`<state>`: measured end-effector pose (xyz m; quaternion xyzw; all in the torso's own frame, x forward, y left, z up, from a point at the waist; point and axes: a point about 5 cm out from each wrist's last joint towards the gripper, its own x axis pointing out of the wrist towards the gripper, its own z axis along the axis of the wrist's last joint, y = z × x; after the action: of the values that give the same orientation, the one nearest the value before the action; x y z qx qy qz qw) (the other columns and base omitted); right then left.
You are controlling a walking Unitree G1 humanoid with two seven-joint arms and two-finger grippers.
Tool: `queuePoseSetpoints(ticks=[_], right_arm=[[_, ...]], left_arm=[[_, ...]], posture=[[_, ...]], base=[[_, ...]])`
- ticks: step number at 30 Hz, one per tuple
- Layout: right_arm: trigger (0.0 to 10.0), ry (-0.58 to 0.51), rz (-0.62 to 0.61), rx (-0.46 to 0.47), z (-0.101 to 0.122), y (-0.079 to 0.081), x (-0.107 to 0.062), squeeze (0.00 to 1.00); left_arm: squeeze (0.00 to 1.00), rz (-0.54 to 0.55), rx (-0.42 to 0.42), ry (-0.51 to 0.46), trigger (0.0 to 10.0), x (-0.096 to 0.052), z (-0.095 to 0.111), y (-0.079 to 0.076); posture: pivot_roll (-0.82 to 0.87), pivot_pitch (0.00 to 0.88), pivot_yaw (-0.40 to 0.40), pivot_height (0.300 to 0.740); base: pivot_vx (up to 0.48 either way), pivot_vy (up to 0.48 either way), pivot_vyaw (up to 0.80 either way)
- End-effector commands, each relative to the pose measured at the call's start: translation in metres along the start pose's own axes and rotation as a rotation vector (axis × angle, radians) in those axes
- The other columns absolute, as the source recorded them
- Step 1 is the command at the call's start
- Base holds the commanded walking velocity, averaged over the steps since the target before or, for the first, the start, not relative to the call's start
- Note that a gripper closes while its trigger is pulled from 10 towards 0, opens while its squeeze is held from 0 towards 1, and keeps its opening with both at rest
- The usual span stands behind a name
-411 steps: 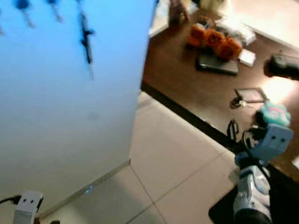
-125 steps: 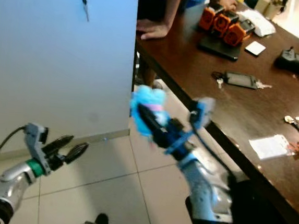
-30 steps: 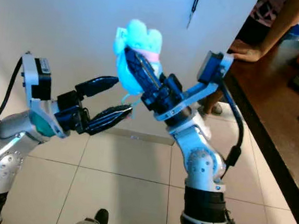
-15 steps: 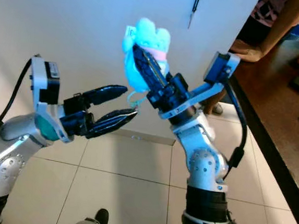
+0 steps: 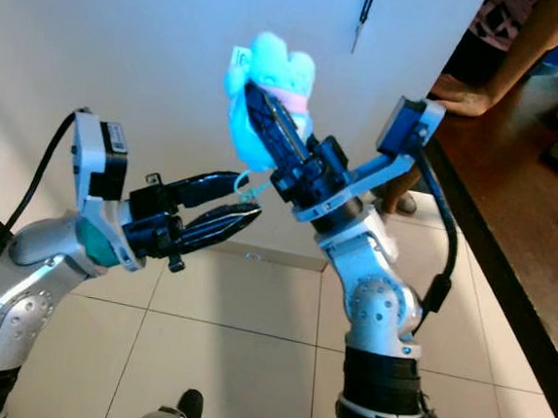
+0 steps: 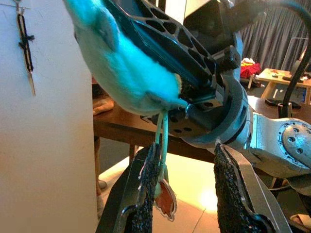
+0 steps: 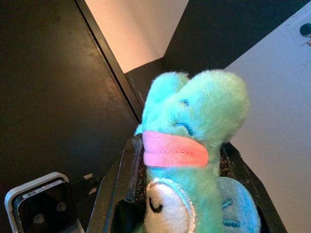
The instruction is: Hang keys on a hook
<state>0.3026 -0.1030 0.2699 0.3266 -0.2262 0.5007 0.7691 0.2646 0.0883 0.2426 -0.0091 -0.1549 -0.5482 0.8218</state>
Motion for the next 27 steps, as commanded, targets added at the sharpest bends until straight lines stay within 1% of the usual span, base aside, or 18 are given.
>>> queuePoseSetpoints(ticks=[1,5,6,7,8,21,27], right_arm=[[10.0,0.005,0.021,0.002,-0.002,0.002,0.003,0.0],[10.0,0.006,0.024,0.003,-0.002,0.003,0.003,0.0],[10.0,0.006,0.025,0.004,-0.002,0.003,0.003,0.0],[10.0,0.006,0.025,0.004,-0.002,0.003,0.003,0.0],[10.0,0.006,0.025,0.003,-0.002,0.003,0.003,0.0],[10.0,0.005,0.024,-0.002,-0.001,0.003,0.002,0.0],[10.0,0.004,0.013,-0.013,0.001,0.001,0.002,0.0]], left_arm=[[0.0,-0.007,-0.014,0.019,10.0,0.001,-0.005,-0.002],[0.0,-0.002,-0.014,0.014,10.0,0.003,-0.005,-0.001],[0.0,0.001,-0.02,0.006,2.5,0.004,-0.004,-0.001],[0.0,0.001,-0.02,0.006,2.5,0.004,-0.004,-0.001],[0.0,0.0,-0.025,-0.005,0.0,0.005,-0.004,-0.001],[0.0,0.009,-0.029,-0.034,0.0,0.004,0.001,0.001],[0.0,0.028,0.002,-0.013,0.0,-0.005,0.004,0.007]], posture=[[0.01,0.088,0.035,0.74],[0.0,0.087,0.035,0.74],[0.0,0.09,0.035,0.74],[0.0,0.09,0.035,0.74],[0.0,0.091,0.035,0.74],[0.0,0.092,0.03,0.74],[0.01,0.092,0.027,0.74]], base=[[0.0,0.0,0.0],[0.0,0.0,0.0],[0.0,0.0,0.0],[0.0,0.0,0.0],[0.0,0.0,0.0],[0.0,0.0,0.0],[0.0,0.0,0.0]])
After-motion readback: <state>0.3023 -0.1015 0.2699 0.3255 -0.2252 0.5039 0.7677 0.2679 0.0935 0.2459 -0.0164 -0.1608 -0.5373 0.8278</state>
